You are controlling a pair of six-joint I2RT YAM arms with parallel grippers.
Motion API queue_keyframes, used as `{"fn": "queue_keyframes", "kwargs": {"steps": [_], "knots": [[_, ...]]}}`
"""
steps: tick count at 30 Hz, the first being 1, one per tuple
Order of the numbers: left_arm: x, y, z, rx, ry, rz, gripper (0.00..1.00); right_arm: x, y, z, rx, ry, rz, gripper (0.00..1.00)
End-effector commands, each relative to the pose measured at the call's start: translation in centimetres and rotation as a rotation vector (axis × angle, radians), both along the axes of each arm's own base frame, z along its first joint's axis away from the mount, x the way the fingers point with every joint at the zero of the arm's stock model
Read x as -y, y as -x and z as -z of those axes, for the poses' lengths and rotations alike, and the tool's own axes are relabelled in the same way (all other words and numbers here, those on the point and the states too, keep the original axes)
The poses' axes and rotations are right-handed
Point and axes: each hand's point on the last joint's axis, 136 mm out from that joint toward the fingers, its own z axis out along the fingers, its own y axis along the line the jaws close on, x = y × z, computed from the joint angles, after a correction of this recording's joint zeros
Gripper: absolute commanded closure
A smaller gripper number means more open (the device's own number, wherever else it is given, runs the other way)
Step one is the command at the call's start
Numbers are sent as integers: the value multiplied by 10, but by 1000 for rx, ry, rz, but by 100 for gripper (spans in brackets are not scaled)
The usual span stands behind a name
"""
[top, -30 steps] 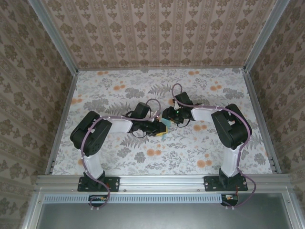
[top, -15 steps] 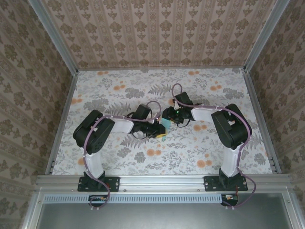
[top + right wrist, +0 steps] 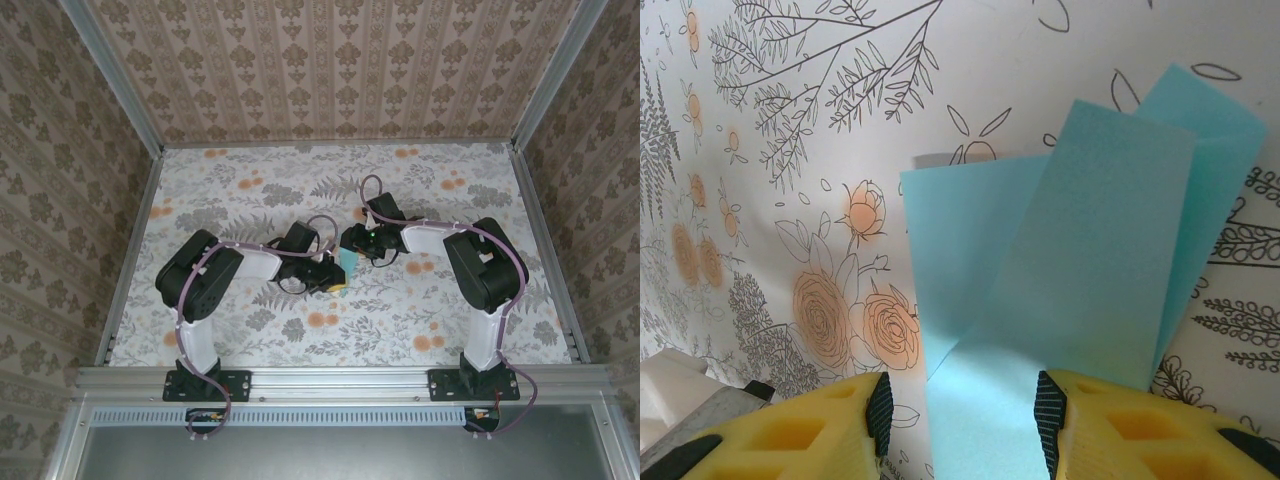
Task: Fold a paper plane with a square sheet of paper (fold left side to right side)
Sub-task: Fold the wing for the fifth time at the center of the table.
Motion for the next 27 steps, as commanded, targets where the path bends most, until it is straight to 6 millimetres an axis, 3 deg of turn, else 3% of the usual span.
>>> {"fn": "queue_keyframes", "kwargs": {"steps": [1,7,11,16,22,27], "knots": [[-16,21,28,-95,-109,-6,90,22,24,29,-123,122,18,53],[-25,27,38,-122,-163,-17,94,15,11,6,-41,85,9,53],[-33,31,46,-130,-211,-15,96,8,2,-25,74,13,-6,54],[-40,36,55,-137,-253,-7,100,8,7,-53,158,-32,-25,58],[-40,37,61,-142,-251,-4,100,4,30,-58,160,-87,-76,71],[-40,36,60,-136,-249,-3,100,-4,41,-43,130,-105,-112,80]]}}
